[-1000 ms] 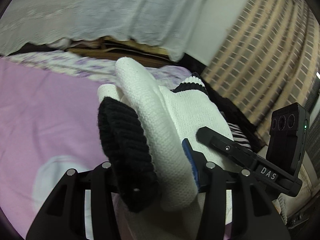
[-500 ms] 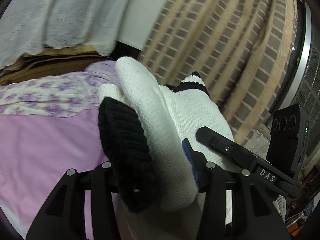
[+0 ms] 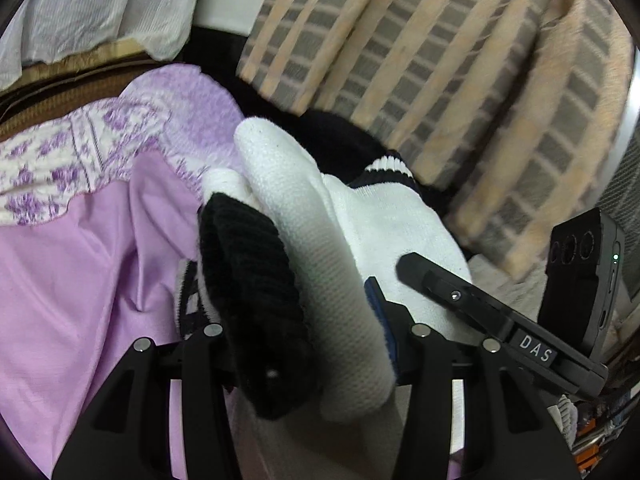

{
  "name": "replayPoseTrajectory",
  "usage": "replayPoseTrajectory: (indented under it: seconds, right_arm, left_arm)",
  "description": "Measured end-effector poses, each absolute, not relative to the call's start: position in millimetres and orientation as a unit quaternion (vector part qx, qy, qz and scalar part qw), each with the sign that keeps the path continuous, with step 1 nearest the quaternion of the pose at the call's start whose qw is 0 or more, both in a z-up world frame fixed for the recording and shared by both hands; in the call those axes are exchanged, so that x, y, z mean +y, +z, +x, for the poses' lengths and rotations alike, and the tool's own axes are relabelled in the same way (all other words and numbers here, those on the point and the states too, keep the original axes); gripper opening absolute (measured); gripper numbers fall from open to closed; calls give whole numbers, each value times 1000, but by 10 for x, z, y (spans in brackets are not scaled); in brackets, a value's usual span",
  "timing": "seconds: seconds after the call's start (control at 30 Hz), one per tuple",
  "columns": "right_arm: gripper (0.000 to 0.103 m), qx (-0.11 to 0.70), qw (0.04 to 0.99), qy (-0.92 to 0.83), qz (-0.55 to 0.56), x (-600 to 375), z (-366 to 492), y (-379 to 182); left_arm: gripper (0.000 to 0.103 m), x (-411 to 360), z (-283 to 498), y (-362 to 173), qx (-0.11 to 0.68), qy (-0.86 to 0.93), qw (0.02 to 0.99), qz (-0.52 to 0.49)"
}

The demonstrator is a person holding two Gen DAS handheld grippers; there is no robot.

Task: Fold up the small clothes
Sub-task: 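Carry the sweater bundle with both tools onto the striped garment stack, then open both tools to release the sweater onto the striped stack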

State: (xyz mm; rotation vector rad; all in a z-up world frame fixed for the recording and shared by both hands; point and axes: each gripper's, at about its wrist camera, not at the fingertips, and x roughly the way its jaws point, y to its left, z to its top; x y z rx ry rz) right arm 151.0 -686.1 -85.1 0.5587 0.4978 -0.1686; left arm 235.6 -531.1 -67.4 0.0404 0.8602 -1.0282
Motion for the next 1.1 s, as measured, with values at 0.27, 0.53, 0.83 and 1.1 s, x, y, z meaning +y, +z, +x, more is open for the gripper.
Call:
replayPoseTrajectory:
  seconds: [0.27,0.53,0.83,1.1]
  right_arm:
    - [57,261,927,-104,249,-6854,1658,-1160]
    - [64,269,925,-112,243,-6849,1630,-1111]
    - [71,270,929,-172,183,-6476,1145,-809]
    - [79,262,933,-202,140,-6021,636,-594]
  left_arm:
    - [61,-5290,2456,-1030,382,-466,795,62]
    - [68,-5165,2449,-987,401,-442,802,29]
    - [90,-4786,1799,-704,296,-395,862,115]
    - [92,-4376,1415,-638,274,-393,871,105]
